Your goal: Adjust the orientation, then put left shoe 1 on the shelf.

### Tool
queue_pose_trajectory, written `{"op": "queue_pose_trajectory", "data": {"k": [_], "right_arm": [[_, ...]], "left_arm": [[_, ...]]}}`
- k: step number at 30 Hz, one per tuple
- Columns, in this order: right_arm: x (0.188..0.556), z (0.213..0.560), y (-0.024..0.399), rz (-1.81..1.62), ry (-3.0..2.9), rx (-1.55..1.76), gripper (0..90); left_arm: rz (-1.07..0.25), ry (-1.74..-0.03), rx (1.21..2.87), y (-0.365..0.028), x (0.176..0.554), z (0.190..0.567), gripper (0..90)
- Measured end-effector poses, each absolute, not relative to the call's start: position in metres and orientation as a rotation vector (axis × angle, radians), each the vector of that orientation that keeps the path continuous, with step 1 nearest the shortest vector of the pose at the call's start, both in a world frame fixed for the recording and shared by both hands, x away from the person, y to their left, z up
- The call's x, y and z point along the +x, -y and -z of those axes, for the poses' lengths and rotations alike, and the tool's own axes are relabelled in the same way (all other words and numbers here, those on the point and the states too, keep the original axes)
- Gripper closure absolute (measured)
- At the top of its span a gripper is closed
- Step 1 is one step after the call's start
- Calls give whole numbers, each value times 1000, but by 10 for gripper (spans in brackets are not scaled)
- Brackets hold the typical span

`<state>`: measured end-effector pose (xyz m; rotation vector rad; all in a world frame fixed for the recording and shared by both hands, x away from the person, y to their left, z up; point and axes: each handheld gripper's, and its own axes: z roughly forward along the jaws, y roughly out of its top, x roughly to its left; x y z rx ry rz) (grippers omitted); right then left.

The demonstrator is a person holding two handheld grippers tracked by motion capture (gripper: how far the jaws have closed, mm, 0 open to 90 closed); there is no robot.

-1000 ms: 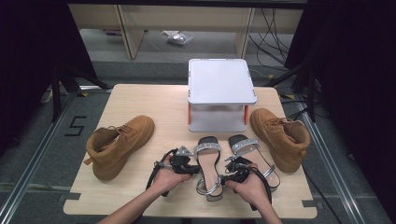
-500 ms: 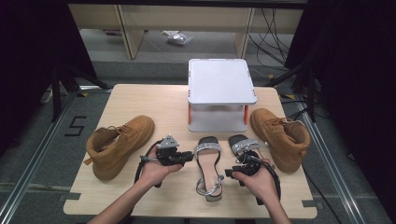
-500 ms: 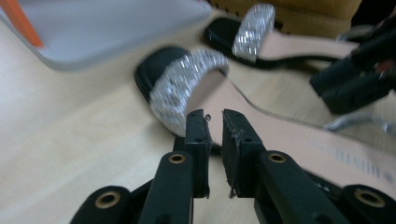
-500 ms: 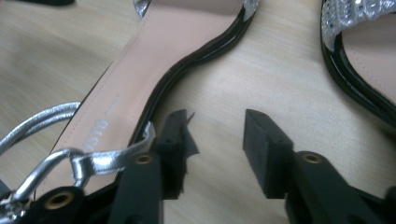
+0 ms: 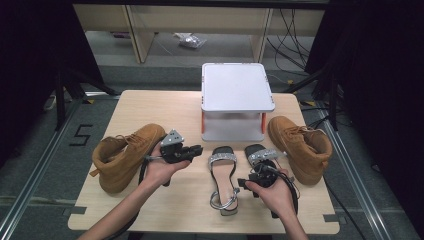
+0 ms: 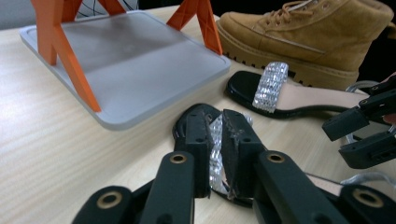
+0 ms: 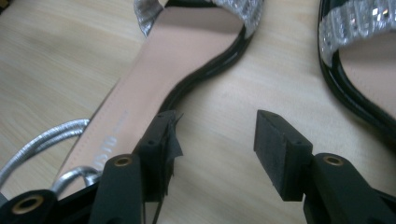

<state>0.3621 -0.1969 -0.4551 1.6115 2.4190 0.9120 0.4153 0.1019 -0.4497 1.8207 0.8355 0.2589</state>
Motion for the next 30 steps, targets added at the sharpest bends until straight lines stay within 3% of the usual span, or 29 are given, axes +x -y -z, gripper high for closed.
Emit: {"op": "queue_pose_trajectory", "data": {"k": [8,17,30], "right_arm": [[367,441,176,-918,-2418,1642,496],[379,442,143,-811,-2506,1673,423],[386,452,116,-606,-2547,1812,375]], "left_arm": [[-295,-804,1778,-93,444,418,867],[-366,-788,1716,-78,484,388,862],[-422,-786,1735,-58,513,377,853]]}}
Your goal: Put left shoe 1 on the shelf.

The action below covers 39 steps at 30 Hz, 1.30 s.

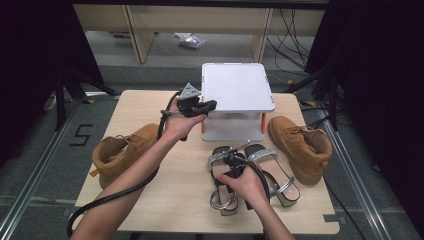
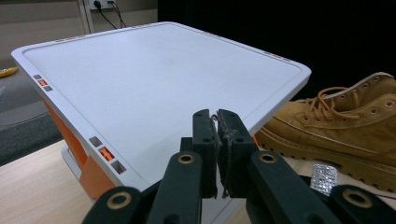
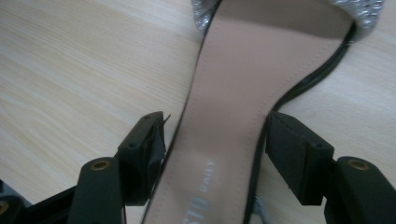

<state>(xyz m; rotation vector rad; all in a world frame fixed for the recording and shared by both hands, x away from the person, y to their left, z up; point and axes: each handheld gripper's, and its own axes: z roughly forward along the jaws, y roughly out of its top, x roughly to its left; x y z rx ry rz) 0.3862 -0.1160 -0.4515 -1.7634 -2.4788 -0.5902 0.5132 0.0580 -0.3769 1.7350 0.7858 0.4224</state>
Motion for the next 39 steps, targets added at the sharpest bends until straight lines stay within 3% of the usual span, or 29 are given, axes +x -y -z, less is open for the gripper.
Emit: {"op": "queue_pose_trajectory", "data": {"k": [15,39], "right_arm": [[394,456,105,387,2408,-1807,356],[408,465,93,124,2529,-1683,383]], "left_arm": [[-479,-838,1768,-48,539,386,811],[-479,-850,1782,-43,544,386,814]]}}
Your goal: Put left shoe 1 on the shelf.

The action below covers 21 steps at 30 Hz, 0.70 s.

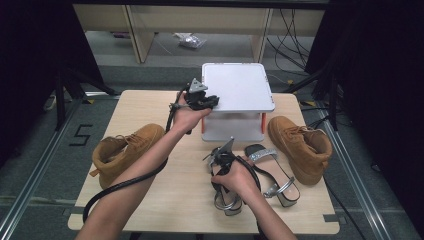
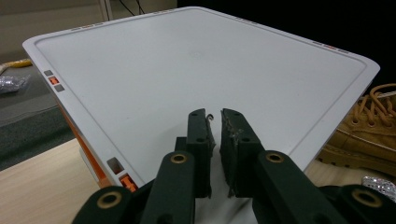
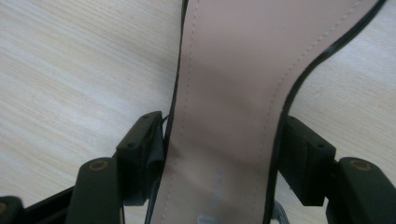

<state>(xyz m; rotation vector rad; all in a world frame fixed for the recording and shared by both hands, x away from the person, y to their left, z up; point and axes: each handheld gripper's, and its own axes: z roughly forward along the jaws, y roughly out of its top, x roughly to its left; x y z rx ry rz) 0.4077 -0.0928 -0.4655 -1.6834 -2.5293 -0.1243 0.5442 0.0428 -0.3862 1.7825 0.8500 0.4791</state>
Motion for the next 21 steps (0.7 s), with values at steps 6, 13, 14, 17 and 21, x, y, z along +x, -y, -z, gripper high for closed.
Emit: {"op": "queue_pose_trajectory", "data": {"k": [6,13,14,17,21], "right_arm": [[410,464,102,150,2512,-1718,427],[413,458,112,255,2489,-1758,436],[414,457,113,264,2494,-1756,436],[417,452,116,320,2484,-1782,437],[424,444,120,367,2453,-1822,436]], "left_arm": [[-478,-861,1787,-42,545,385,836],[-471,-876,1796,-41,545,383,859],[-469,-878,1797,-42,545,383,860],[-470,-886,1804,-42,545,382,869],[-469,-893,1801,-41,546,382,878]]}}
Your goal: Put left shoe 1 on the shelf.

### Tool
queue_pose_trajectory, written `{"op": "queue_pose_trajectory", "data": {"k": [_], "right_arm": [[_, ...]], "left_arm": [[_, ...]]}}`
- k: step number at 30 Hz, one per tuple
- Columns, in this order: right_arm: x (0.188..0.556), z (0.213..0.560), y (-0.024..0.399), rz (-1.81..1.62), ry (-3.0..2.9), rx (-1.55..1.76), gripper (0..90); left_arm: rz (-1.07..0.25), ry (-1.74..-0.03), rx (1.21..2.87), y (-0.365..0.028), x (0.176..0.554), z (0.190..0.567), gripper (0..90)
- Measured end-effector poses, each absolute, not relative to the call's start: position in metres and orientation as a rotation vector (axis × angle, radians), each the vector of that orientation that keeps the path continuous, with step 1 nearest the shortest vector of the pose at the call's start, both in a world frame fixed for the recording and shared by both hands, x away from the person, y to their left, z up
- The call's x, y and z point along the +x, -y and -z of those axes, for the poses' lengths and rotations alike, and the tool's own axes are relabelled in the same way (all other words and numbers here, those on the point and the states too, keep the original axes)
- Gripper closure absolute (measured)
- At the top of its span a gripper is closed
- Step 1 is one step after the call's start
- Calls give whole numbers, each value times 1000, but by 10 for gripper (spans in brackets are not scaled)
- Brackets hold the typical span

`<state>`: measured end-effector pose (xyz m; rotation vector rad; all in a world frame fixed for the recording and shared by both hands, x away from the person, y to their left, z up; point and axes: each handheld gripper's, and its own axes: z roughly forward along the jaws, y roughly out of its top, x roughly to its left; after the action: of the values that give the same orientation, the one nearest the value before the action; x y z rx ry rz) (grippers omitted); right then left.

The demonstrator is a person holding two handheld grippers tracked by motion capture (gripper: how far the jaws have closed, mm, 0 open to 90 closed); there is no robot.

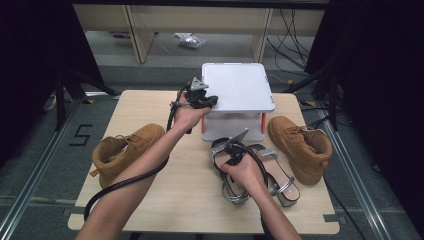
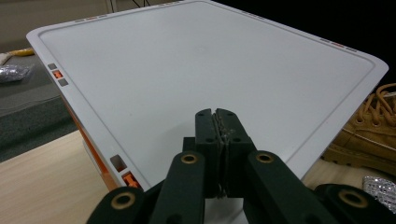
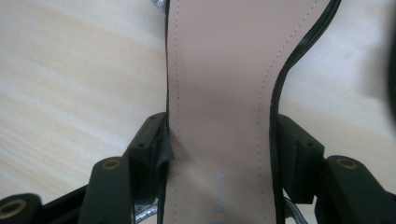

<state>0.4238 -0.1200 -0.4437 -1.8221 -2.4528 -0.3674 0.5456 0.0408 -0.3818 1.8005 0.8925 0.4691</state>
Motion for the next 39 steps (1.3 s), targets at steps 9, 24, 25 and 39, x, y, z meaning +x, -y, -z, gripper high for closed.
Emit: {"op": "queue_pose_trajectory", "data": {"k": [9,24,25,39], "right_arm": [[458,437,120,340,2433,-1879,437],[501,455,112,348,2501,-1947,436],[502,457,110,373,2470,-1955,436],[501,456,107,378,2476,-1968,401]], "left_arm": [[-464,-912,1798,-40,546,381,891],[-455,-918,1800,-42,546,381,891],[-455,-917,1801,-42,546,381,891],[-453,-917,1799,-41,546,381,892]]}}
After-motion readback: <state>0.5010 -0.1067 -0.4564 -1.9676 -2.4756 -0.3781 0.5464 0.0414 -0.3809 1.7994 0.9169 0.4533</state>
